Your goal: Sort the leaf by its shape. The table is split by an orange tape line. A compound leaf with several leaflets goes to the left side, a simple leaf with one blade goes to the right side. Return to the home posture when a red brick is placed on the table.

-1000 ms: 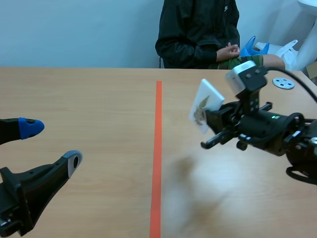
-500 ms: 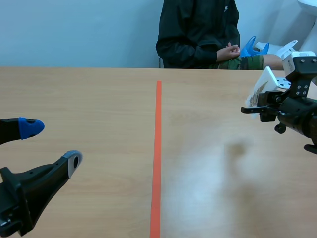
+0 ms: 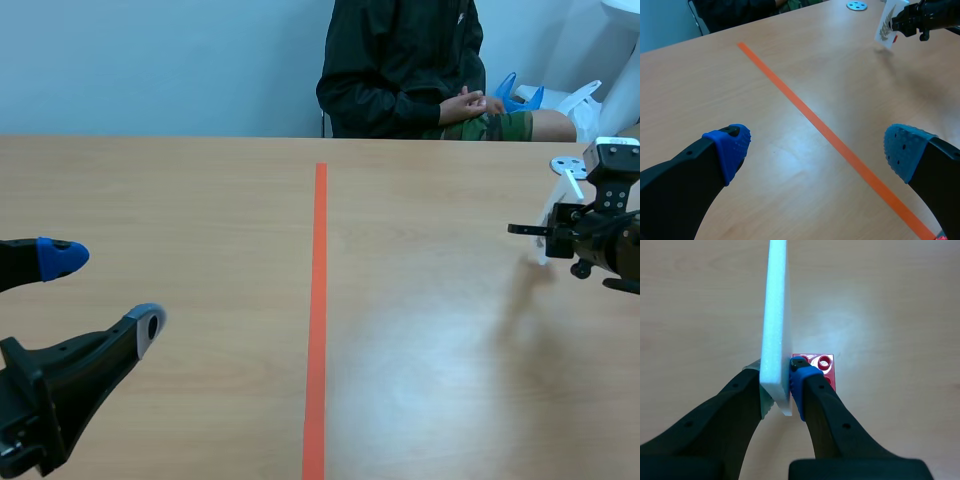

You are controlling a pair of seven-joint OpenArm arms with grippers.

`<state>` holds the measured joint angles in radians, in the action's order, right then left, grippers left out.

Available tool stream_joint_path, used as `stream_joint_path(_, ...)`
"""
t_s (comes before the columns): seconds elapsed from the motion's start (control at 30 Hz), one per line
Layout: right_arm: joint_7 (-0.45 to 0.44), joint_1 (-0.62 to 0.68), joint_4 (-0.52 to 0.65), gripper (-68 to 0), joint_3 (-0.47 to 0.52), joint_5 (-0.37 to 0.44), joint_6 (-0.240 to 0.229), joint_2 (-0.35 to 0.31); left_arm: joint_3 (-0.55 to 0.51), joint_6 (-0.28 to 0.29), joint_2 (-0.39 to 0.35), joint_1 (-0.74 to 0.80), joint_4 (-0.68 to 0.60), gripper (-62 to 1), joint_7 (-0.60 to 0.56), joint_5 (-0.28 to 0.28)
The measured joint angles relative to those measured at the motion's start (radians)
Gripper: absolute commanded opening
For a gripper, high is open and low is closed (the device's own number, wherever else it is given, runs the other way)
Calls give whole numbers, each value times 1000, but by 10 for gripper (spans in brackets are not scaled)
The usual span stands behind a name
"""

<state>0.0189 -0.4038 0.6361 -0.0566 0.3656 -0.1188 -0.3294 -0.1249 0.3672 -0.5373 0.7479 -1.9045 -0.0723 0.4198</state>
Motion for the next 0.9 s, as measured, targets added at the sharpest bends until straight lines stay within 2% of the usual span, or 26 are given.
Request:
stream_joint_path(0.13, 17, 14, -6, -649, 0, -4, 0, 0, 0, 0, 0, 0, 0, -37, 0, 0)
stream_joint_path(0.33, 60, 17, 3, -572, 0, -7, 0, 0, 0, 0, 0, 0, 0, -37, 0, 0)
stream_joint_path(0.4, 61, 17, 5, -518, 0, -6, 0, 0, 0, 0, 0, 0, 0, -37, 0, 0)
stream_joint_path(0.5, 68, 17, 5, -396, 0, -6, 0, 0, 0, 0, 0, 0, 0, -37, 0, 0)
stream_joint_path(0.57, 70, 17, 5, -365, 0, -7, 0, 0, 0, 0, 0, 0, 0, -37, 0, 0)
stream_joint_path(0.67, 100, 17, 26, -359, 0, -7, -3, -1, 0, 0, 0, 0, 0, -37, 0, 0)
stream_joint_path(0.77, 119, 19, 68, -295, -2, -6, -27, -12, 0, 0, 0, 0, 0, -37, 0, 0)
stream_joint_path(0.9, 164, 51, 197, -272, -2, 5, -82, -56, 0, 0, 0, 0, 0, -37, 0, 0)
